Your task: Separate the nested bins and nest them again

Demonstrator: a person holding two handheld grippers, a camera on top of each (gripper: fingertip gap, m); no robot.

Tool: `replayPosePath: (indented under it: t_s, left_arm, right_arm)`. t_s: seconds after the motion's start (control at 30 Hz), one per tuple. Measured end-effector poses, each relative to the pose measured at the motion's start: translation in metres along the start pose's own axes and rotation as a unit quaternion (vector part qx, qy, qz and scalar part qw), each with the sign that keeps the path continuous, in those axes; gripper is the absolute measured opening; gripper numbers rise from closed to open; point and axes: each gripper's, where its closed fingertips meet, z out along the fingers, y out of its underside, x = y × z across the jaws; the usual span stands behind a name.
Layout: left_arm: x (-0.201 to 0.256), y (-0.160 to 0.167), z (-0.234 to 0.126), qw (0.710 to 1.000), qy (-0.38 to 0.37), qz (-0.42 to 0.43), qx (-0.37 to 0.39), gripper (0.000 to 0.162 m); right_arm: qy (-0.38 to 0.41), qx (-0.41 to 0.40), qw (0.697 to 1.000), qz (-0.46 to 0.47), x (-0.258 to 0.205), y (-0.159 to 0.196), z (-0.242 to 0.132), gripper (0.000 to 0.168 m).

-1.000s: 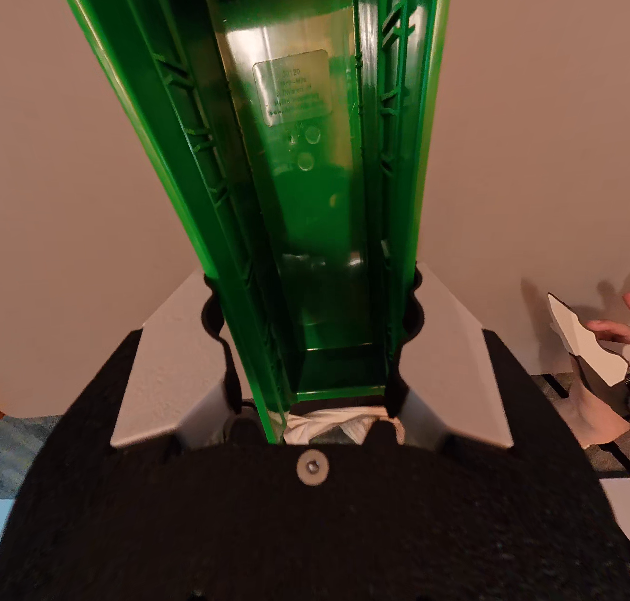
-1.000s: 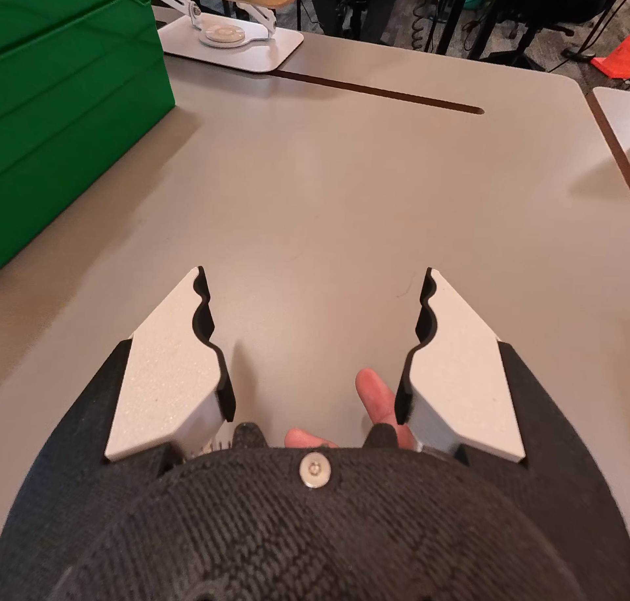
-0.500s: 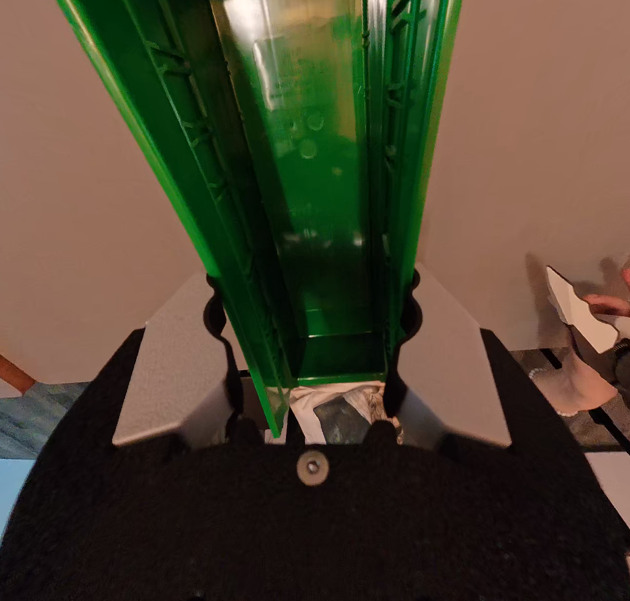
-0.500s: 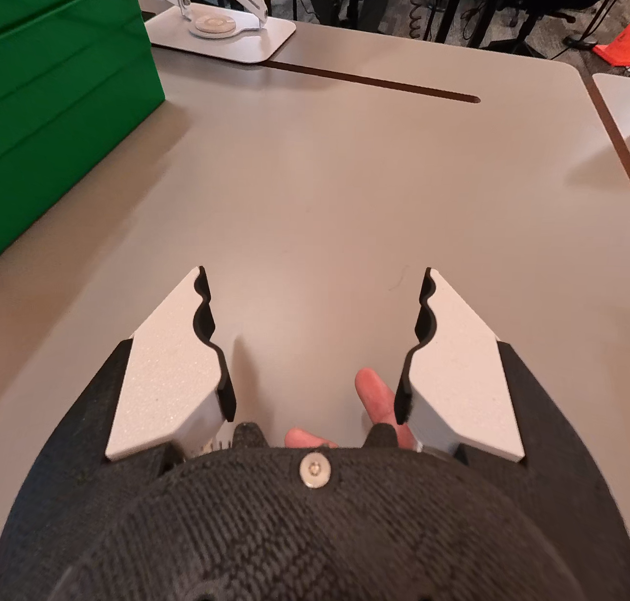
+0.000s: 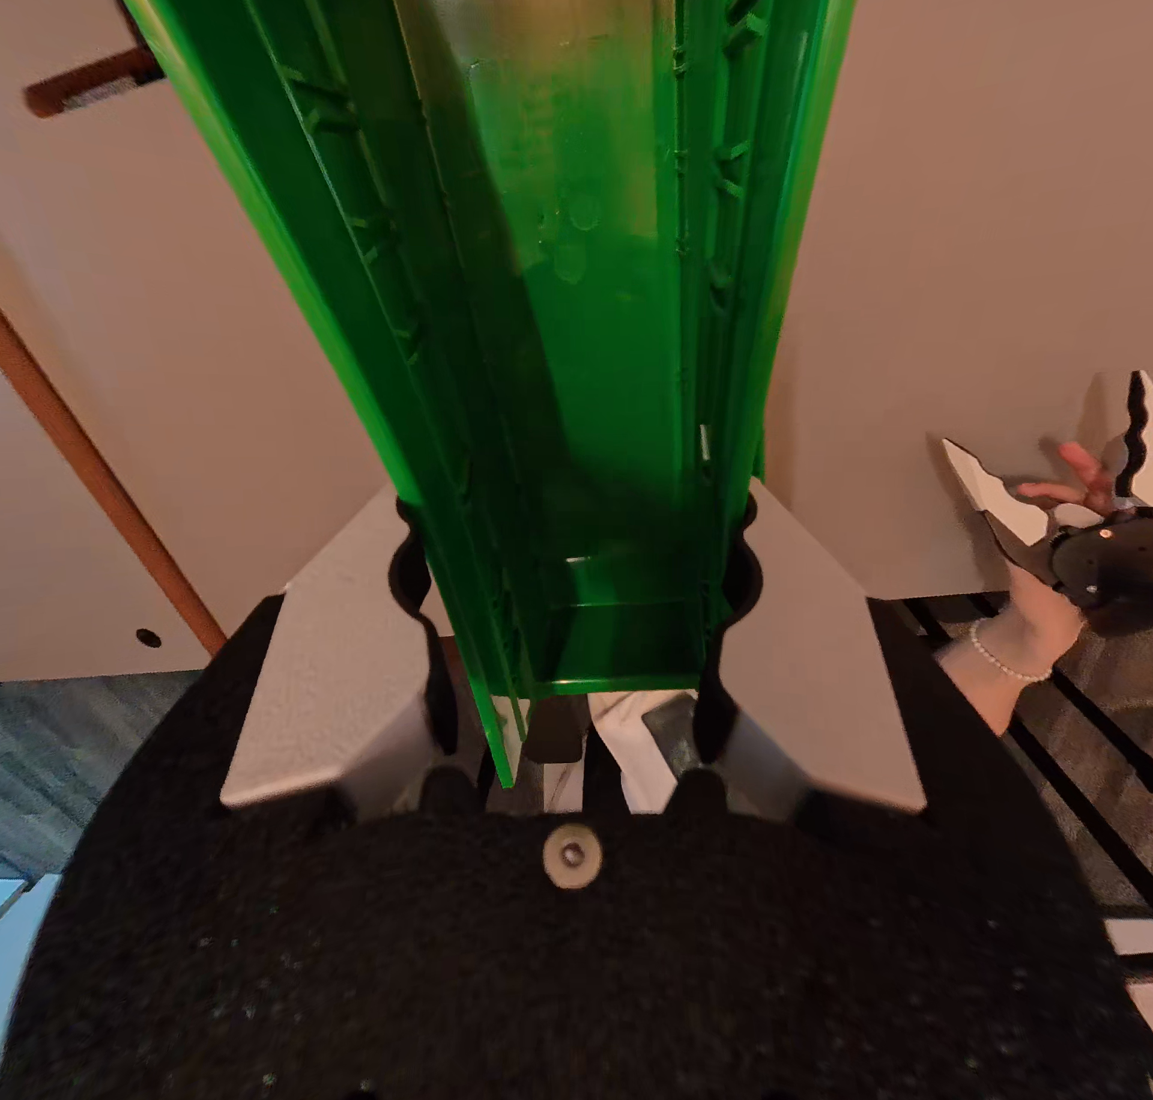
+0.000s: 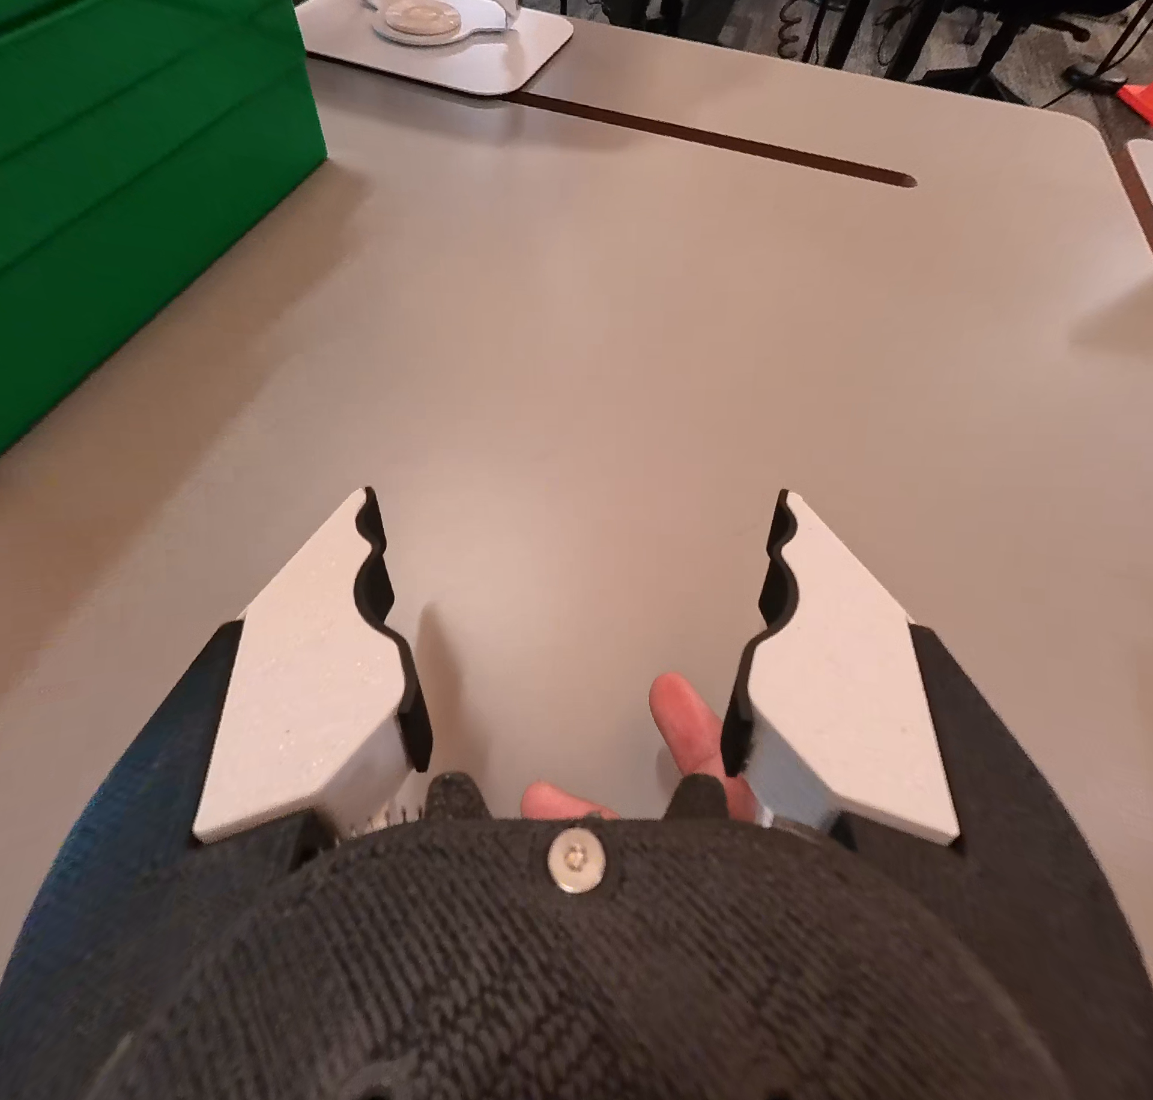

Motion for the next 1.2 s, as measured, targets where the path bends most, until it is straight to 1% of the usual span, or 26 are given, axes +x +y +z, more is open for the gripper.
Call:
replayPosePath:
  t_s: [0.07,0.17,0.27,0.4,0.6,0.77,0.87,1.0,1.2]
  left_arm:
    - [-0.023,0.004,-0.008,1.000,-0.007,-0.010,0.002,0.096]
    - [-0.061,0.011,-0.010,1.000,-0.011,-0.023,0.003,0.096]
    - [-0.102,0.021,0.001,0.999,-0.007,-0.043,-0.007,0.096]
    - [-0.160,0.038,0.026,0.997,0.000,-0.067,-0.023,0.095]
    - [-0.237,0.061,0.084,0.995,0.008,-0.092,-0.046,0.096]
    - [-0.280,0.074,0.142,0.992,0.026,-0.102,-0.062,0.096]
    - [-0.298,0.080,0.177,0.992,0.032,-0.099,-0.077,0.096]
    - [-0.315,0.080,0.220,0.990,0.039,-0.100,-0.087,0.096]
    - [-0.329,0.074,0.268,0.991,0.039,-0.086,-0.097,0.094]
  right_arm:
    - [0.001,0.000,1.000,-0.003,0.000,0.000,0.000,0.121]
    - [0.001,-0.001,1.000,-0.003,-0.001,0.001,0.000,0.121]
    - [-0.001,-0.005,1.000,-0.004,-0.001,0.003,0.001,0.121]
    - [0.005,-0.011,1.000,-0.007,0.002,0.006,0.003,0.121]
    - [0.011,-0.025,1.000,-0.005,0.008,0.013,0.006,0.121]
    - [0.014,-0.027,1.000,-0.006,0.012,0.012,0.004,0.121]
    - [0.013,-0.022,1.000,-0.004,0.011,0.009,0.002,0.120]
    - [0.009,-0.015,1.000,0.005,0.011,0.004,-0.001,0.120]
    - [0.004,-0.008,1.000,0.018,0.010,0.000,-0.004,0.120]
